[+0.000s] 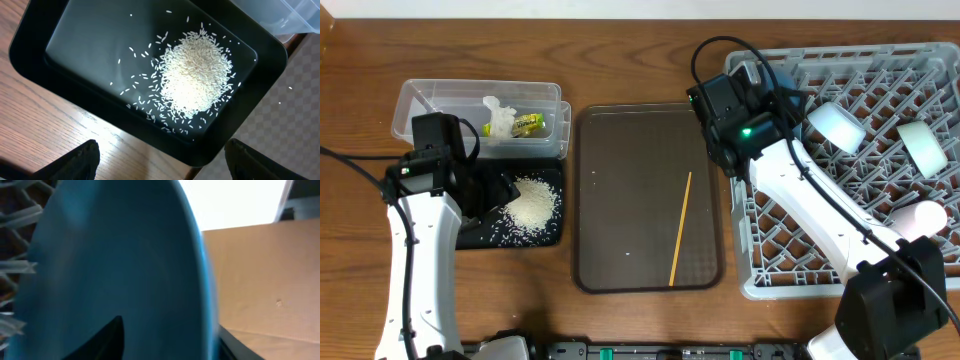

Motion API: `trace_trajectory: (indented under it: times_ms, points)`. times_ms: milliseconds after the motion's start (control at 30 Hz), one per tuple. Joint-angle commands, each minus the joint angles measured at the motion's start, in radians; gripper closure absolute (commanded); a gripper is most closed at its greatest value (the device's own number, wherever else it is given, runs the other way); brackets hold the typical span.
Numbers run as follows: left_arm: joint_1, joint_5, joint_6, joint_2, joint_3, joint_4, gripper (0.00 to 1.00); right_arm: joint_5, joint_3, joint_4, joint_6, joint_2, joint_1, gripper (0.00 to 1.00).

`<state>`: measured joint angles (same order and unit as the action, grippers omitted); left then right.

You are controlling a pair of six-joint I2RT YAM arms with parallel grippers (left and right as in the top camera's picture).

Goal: Sort waste into correct bins and load items into the dishwasher rack
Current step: 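Stand the blue plate upright in the rack and release it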

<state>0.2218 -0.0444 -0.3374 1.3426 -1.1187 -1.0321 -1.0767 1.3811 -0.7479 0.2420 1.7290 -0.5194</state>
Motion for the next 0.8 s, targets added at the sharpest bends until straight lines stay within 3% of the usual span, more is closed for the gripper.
trace_trajectory:
  times_ms: [0,167,333,567,767]
  points:
    - [0.004,0.019,-0.001,0.002,0.002,-0.003,0.18,0.063,-0.005,-0.011,-0.071,-0.005,-0.004,0.49]
    - [0.004,0.019,-0.001,0.002,0.002,-0.003,0.18,0.107,-0.005,0.027,-0.1,-0.112,-0.013,0.36]
    - [0.004,0.019,-0.001,0.002,0.002,-0.003,0.18,0.384,-0.005,0.096,-0.1,-0.271,-0.003,0.25]
    - [0.004,0.019,-0.001,0.002,0.002,-0.003,0.18,0.705,-0.005,0.099,-0.173,-0.377,-0.003,0.26]
    - [0.004,0.019,-0.001,0.002,0.002,-0.003,0.18,0.969,-0.005,0.002,-0.307,-0.329,-0.023,0.35]
